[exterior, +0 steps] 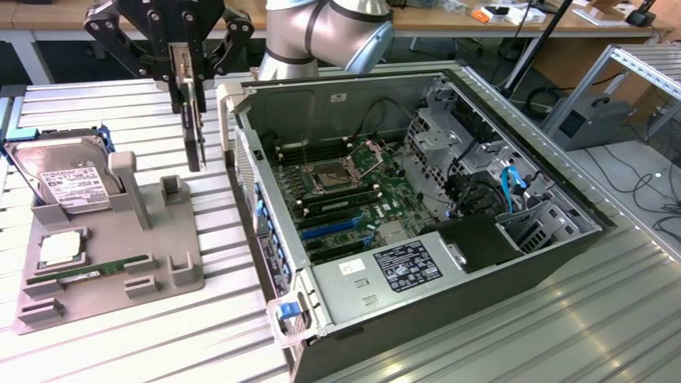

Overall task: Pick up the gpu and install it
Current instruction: 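Pick up the gpu and move the gpu toward the slot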

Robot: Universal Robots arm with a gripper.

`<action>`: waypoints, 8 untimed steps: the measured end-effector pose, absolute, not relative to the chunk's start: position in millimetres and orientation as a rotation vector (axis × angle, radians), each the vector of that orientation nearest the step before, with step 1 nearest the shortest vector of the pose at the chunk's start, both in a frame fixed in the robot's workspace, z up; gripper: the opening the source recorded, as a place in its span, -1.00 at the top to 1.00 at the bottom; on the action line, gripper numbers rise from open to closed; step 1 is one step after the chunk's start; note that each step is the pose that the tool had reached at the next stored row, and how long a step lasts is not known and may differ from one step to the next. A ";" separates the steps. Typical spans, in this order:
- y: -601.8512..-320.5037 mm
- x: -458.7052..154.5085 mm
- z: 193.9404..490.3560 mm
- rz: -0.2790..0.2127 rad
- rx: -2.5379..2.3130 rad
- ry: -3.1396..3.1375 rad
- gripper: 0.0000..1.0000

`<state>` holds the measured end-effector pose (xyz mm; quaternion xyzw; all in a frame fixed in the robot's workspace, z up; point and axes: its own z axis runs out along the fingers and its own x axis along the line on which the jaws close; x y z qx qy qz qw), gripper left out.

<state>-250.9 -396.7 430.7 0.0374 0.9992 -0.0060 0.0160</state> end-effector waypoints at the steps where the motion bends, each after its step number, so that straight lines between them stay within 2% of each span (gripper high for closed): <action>1: -396.7 -249.7 430.8 -0.019 0.116 3.107 0.45; 8: -396.7 -238.0 430.7 -0.022 0.116 3.107 0.45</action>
